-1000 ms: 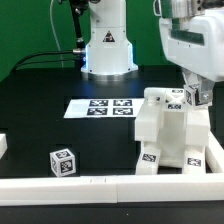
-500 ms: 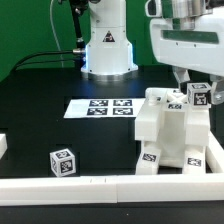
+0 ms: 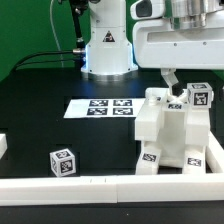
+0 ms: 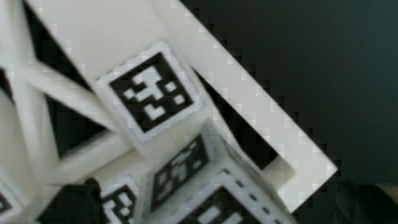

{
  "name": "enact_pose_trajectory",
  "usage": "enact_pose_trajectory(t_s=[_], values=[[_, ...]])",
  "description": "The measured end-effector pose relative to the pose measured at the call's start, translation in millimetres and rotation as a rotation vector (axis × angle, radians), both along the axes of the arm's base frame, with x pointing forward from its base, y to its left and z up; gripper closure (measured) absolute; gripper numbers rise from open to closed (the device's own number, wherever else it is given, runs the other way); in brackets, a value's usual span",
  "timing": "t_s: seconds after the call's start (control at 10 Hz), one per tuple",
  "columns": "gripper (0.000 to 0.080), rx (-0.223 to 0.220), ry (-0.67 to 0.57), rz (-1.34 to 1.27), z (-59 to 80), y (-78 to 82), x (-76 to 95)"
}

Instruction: Assemble chair

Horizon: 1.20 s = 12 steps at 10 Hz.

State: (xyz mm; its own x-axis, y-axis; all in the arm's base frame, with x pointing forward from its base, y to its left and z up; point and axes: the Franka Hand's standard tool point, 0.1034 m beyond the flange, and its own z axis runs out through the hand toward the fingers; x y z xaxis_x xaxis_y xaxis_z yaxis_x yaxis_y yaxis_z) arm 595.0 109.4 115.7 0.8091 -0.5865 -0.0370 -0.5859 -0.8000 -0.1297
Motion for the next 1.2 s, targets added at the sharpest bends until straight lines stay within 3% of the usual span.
enact_pose_trajectory(t_s=[0.1,0.3,0.4,0.5,0.6,1.2], values=[[0.0151,-0.020,0.009,0.133,0.1,0.4,-2.4],[0.0178,-0.018,0.007,0.100,0.1,-0.1,-1.4],[0.0348,-0.018,0.007,0.100,0.0,-0.1,-1.4],[0.0348,-0.014,0.014,0.045,0.0,0.5,-1.5],[0.0523,-0.012,0.021,-0.021,0.0,0.6,-1.4],[0.0519,0.025,0.113,-0.841,-0.1,6.6,-1.2]])
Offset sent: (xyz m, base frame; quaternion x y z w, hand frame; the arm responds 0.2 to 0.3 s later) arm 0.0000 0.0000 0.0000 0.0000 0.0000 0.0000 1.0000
